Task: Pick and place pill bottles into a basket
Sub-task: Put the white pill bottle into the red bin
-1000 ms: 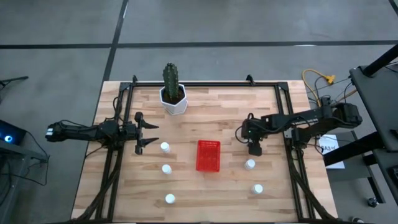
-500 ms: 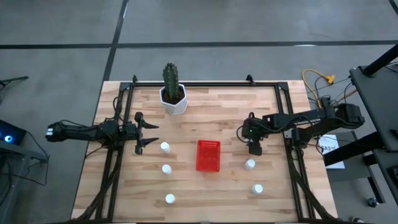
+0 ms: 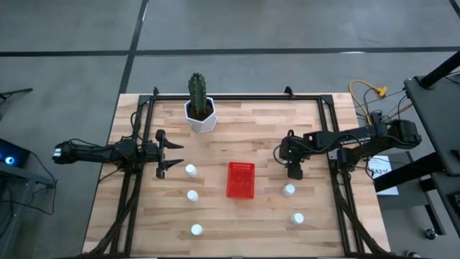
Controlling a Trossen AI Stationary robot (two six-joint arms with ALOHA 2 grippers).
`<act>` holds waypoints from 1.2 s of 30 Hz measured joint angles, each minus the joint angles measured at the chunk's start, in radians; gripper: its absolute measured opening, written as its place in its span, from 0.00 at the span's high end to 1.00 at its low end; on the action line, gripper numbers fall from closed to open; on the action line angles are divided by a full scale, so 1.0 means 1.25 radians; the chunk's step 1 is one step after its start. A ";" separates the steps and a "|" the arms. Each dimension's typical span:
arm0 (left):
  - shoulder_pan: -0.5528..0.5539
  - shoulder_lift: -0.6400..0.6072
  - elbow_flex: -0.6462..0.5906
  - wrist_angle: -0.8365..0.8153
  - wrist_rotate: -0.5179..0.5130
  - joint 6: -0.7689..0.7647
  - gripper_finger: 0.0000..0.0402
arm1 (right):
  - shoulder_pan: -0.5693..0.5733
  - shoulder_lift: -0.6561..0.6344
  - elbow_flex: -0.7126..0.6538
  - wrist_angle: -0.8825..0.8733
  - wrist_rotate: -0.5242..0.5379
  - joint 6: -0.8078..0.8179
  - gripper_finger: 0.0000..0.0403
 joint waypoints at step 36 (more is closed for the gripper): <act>0.000 0.000 0.000 0.001 0.000 0.000 0.44 | 0.009 0.006 0.286 -0.089 0.017 -0.086 0.59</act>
